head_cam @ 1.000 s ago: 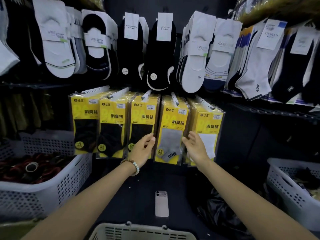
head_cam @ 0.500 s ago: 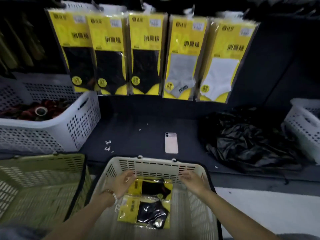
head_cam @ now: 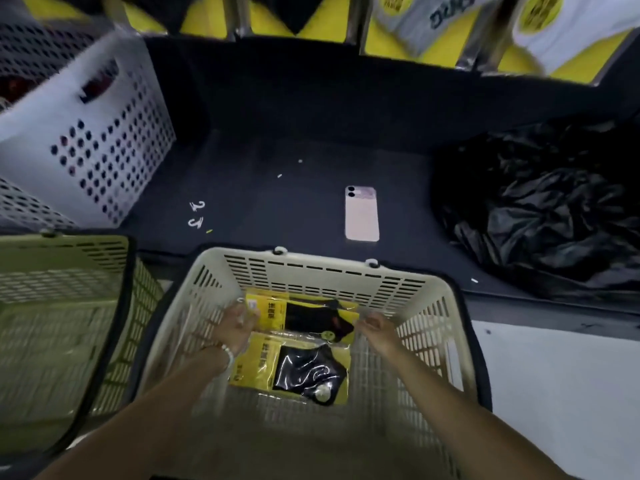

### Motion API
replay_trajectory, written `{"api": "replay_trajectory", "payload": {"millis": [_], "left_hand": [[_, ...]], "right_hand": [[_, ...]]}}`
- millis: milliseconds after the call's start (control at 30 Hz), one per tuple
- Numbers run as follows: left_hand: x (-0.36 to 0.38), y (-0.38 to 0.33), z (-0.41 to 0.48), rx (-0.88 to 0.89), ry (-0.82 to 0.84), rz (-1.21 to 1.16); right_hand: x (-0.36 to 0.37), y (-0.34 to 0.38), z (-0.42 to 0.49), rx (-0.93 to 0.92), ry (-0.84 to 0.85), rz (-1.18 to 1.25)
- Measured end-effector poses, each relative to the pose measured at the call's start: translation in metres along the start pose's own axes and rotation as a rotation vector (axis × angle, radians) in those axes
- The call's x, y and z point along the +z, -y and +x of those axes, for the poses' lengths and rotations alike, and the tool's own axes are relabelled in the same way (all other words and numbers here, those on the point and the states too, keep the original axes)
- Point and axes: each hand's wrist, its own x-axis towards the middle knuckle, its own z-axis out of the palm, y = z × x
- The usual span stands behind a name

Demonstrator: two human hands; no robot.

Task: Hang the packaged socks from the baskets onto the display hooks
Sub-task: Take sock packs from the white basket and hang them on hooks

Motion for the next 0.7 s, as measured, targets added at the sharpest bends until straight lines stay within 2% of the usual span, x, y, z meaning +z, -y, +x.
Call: {"api": "replay_trajectory", "payload": {"millis": [233, 400, 500, 600, 700], "left_hand": [[0.016, 0.012, 0.031, -0.078, 0.009, -0.037], [0.021, 0.013, 0.033, -0.104, -0.046, -0.066], [0.015, 0.010, 0.028, -0.048, -0.104, -0.067], [0.004, 0.004, 0.016, 0.053, -0.126, 0.054], [0.000, 0.008, 0.000, 0.157, -0.180, 0.211]], "right_hand": [[0.021, -0.004, 0.026, -0.043, -0.007, -0.261], [0.022, 0.002, 0.011, -0.284, -0.099, -0.231], [0.012, 0.012, -0.001, -0.328, -0.078, -0.068], [0.004, 0.014, -0.016, -0.336, -0.044, 0.067], [0.008, -0.006, -0.029, -0.214, 0.001, 0.009]]}}
